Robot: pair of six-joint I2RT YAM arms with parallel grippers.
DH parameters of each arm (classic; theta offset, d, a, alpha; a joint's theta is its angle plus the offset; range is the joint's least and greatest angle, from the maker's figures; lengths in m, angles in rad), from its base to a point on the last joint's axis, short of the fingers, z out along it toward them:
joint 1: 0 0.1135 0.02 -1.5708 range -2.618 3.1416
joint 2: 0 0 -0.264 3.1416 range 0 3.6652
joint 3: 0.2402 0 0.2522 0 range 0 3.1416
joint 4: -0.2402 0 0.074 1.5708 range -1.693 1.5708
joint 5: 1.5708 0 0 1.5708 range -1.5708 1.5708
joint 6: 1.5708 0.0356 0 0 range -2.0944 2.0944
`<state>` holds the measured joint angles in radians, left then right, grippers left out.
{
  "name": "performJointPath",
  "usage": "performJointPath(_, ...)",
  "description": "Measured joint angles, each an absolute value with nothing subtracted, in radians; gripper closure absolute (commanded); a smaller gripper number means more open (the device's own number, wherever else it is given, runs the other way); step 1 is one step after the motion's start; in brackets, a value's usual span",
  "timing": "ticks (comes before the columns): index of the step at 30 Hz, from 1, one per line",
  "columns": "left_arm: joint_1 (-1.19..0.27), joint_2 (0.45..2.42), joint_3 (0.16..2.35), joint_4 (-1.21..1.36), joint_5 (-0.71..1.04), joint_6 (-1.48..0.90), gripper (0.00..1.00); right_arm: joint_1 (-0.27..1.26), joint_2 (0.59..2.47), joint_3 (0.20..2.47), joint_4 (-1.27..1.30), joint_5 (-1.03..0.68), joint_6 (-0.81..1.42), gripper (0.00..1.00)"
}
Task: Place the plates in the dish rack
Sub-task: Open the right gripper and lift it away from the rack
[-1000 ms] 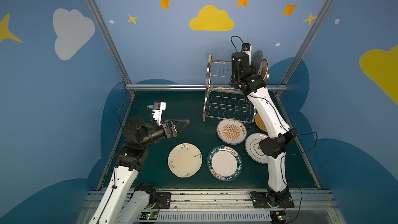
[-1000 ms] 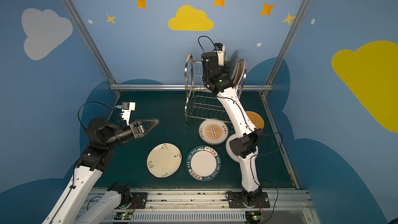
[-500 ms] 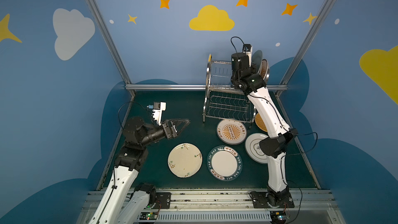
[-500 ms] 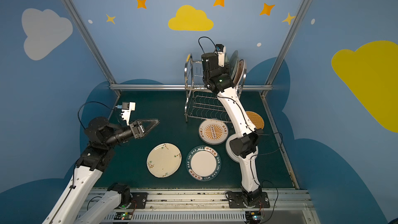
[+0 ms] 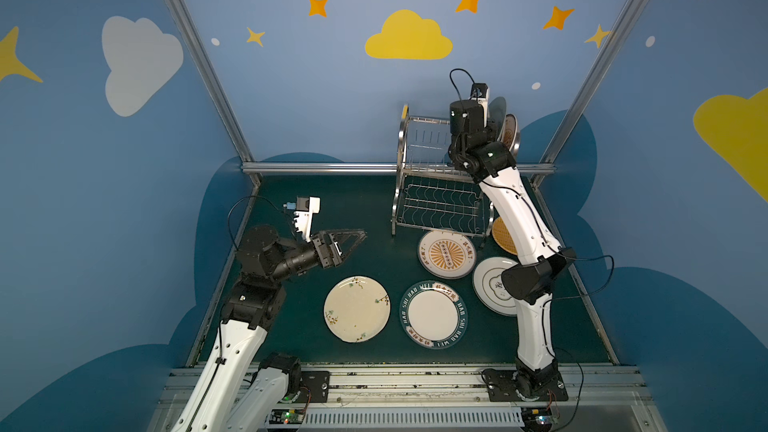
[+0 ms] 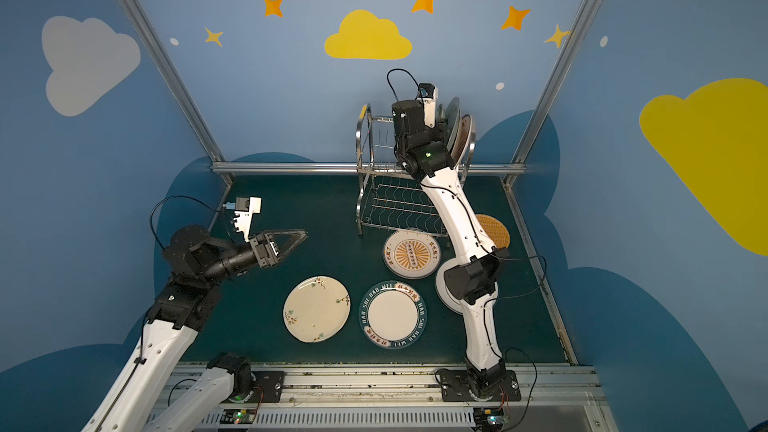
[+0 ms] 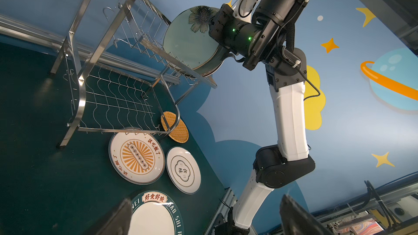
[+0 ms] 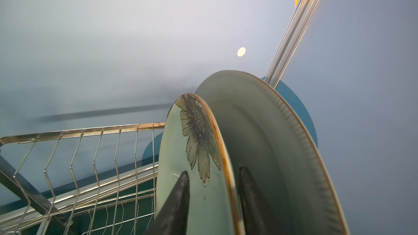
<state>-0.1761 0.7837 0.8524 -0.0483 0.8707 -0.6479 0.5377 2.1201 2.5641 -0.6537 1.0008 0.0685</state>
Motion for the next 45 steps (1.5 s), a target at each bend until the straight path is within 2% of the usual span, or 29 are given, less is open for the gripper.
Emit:
performJointPath(6, -0.171, 0.784, 0.852, -0.048, 0.871, -0.651, 0.00, 0.541, 2.112, 2.564, -0.646, 0.977, 0.062, 0.43)
performJointPath(11, -0.170, 0.784, 0.852, -0.048, 0.871, -0.652, 0.00, 0.549, 2.099, 2.564, -0.639, 0.962, 0.047, 0.34)
performJointPath(19, -0.167, 0.784, 0.852, -0.048, 0.870, -0.652, 0.00, 0.579, 2.052, 2.564, -0.613, 0.952, 0.002, 0.25)
performJointPath(25, -0.167, 0.784, 0.852, -0.049, 0.870, -0.652, 0.00, 0.619, 1.978, 2.531, -0.601, 0.929, -0.030, 0.11)
performJointPath(29, -0.167, 0.784, 0.852, -0.049, 0.865, -0.655, 0.00, 0.640, 1.871, 2.439, -0.611, 0.862, -0.023, 0.10)
performJointPath(32, -0.167, 0.785, 0.852, -0.049, 0.862, -0.656, 0.00, 0.656, 1.755, 2.321, -0.620, 0.786, -0.005, 0.09)
performJointPath(36, -0.167, 0.792, 0.852, -0.049, 0.856, -0.658, 0.00, 0.667, 1.549, 2.048, -0.604, 0.638, 0.039, 0.09)
performJointPath(41, -0.167, 0.802, 0.852, -0.068, 0.819, -0.663, 0.00, 0.669, 1.257, 1.553, -0.507, 0.364, 0.130, 0.09)
performJointPath(45, -0.167, 0.799, 0.846, -0.161, 0.753, -0.658, 0.00, 0.669, 1.160, 1.223, -0.412, 0.199, 0.181, 0.09)
